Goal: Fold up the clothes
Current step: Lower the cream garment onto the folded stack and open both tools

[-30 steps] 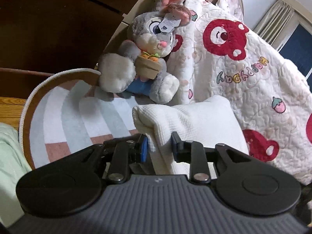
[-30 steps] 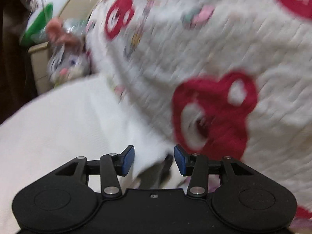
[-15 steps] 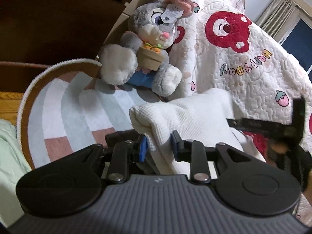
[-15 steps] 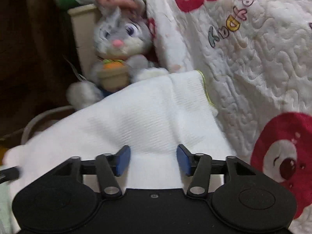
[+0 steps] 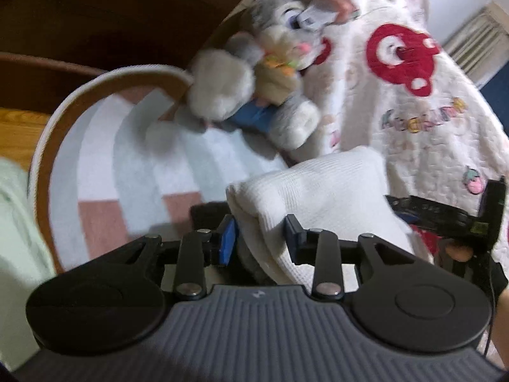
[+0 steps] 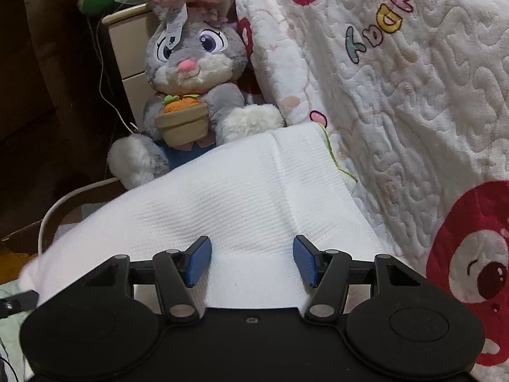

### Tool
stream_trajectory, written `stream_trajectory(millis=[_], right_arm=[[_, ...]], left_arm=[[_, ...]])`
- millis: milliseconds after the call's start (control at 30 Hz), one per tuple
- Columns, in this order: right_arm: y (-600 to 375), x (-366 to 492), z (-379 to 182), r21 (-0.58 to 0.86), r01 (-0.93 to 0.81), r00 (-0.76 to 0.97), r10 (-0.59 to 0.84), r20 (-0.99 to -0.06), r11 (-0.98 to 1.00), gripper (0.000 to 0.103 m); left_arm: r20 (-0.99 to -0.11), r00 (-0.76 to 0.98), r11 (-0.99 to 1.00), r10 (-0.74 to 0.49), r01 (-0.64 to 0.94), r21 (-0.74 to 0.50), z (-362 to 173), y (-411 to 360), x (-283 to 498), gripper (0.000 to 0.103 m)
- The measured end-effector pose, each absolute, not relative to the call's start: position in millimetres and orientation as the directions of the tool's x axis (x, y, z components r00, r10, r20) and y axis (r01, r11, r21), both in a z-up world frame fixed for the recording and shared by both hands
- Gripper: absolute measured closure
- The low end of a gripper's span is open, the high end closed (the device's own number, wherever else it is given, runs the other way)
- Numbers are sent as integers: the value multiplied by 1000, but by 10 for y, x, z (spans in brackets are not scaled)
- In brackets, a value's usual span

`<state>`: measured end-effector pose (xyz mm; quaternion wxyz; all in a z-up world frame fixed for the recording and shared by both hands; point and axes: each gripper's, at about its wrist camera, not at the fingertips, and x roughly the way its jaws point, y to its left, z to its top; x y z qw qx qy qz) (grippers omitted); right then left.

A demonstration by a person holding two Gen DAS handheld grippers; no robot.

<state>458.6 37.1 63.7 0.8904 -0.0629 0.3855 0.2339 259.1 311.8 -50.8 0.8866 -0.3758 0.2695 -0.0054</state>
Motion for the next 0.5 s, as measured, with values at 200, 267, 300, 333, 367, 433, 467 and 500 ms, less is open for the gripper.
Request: stream_trajectory(millis=[200,267,300,333,367,433,467,500], right_arm=[[508,4479,720,-30,-473,626,312,-714,880,43],[391,4341,857,30,-440,661,346,-666,897,46],[233,4213,903,64,-425,687,367,-626,903,45],[72,4083,948,97,-410,713,386,-585,907,44],[-89,3953,993,132,-397,738,401,-543,908,44],[-389,3704,1024,153,-382,771,406,-491,911,43],[-527,3585,1007,137,-379,781,396,-484,915,43],[-671,3481,967,125,-367,791,380,-480,922,43]], left_arm=[[-481,874,839,-65,-213,-501,-98,3016,2442,72],[-426,904,856,-42,-187,-482,117,2994,2329,72],[-393,918,867,-45,-160,-473,226,2969,2272,72],[-354,934,884,-55,-120,-452,350,2907,2219,72],[-330,941,903,-69,-82,-422,457,2822,2196,72],[-347,927,936,-145,15,-352,628,2599,2294,71],[-378,903,941,-203,74,-330,668,2495,2420,71],[-415,880,944,-232,102,-313,688,2385,2596,71]])
